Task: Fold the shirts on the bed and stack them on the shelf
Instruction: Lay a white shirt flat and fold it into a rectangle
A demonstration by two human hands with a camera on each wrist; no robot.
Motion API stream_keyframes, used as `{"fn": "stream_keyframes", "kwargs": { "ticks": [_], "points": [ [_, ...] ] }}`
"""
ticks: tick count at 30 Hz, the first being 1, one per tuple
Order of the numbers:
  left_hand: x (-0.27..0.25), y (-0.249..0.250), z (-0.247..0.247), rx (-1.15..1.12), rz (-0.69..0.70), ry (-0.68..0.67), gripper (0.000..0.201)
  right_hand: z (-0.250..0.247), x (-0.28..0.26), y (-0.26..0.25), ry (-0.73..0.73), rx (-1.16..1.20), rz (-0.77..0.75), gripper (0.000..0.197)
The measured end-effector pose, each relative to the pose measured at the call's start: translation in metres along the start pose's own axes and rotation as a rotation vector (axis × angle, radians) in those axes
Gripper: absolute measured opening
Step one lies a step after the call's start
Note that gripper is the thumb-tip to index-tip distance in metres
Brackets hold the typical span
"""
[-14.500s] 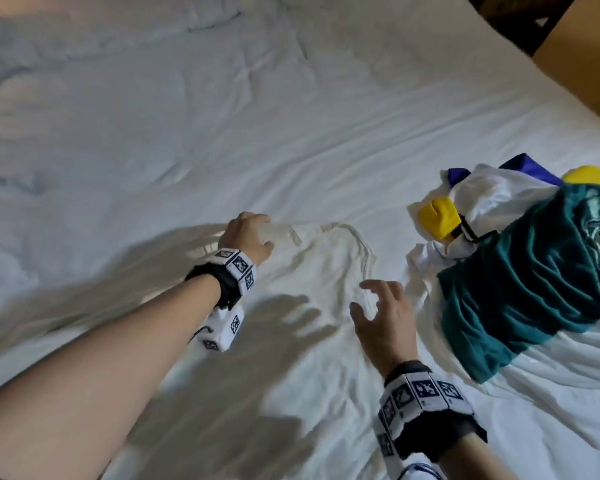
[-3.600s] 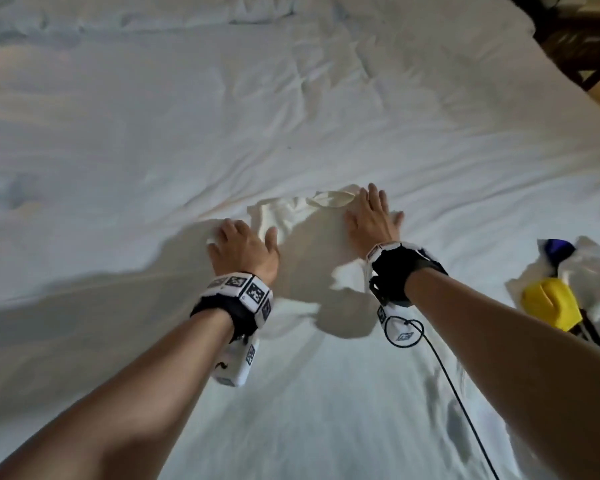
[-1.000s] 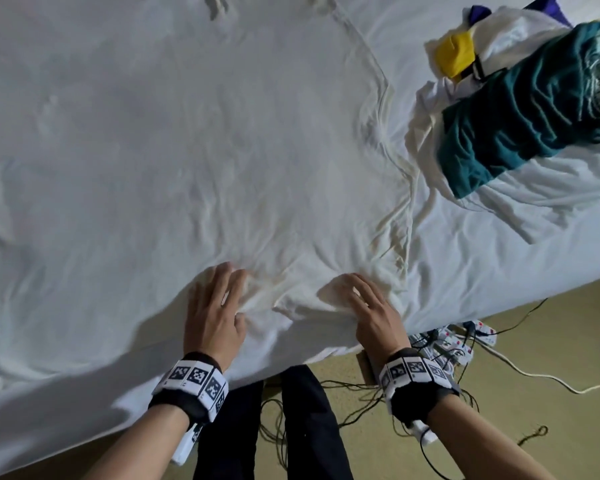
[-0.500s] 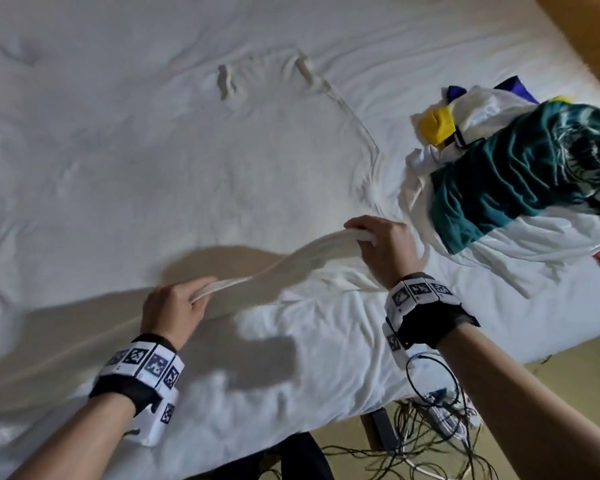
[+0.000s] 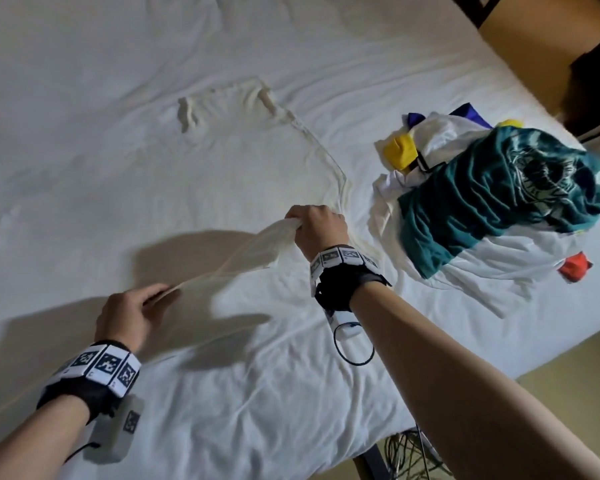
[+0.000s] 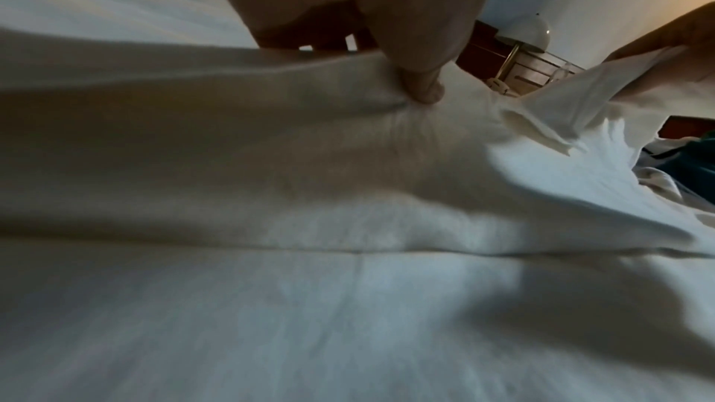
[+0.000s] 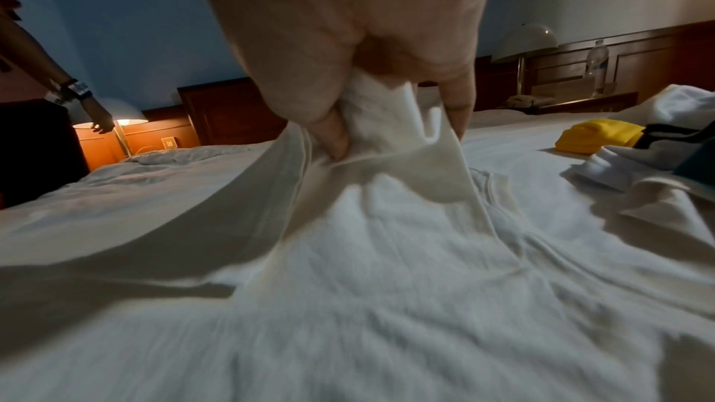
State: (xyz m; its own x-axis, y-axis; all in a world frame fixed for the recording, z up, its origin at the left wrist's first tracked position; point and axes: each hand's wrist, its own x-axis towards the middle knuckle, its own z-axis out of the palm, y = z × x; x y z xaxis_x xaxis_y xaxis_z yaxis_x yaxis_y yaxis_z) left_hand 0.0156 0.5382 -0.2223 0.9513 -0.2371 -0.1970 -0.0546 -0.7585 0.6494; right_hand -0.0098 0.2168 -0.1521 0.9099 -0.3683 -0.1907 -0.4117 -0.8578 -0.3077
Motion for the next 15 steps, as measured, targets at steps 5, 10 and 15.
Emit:
{"fn": "stream_keyframes", "kwargs": {
  "ticks": [5,10,15],
  "points": [
    [0.003,-0.005,0.008,0.075,0.015,-0.038,0.050,0.025,-0.031,0.016,0.077,0.029,0.057,0.072],
    [0.003,-0.010,0.017,0.115,-0.001,-0.036,0.044,0.064,-0.099,0.045,0.131,0.059,0.006,0.057],
    [-0.002,-0.005,0.019,0.084,-0.017,0.006,0.020,0.077,-0.111,0.085,0.066,0.067,0.140,0.050]
  ]
}}
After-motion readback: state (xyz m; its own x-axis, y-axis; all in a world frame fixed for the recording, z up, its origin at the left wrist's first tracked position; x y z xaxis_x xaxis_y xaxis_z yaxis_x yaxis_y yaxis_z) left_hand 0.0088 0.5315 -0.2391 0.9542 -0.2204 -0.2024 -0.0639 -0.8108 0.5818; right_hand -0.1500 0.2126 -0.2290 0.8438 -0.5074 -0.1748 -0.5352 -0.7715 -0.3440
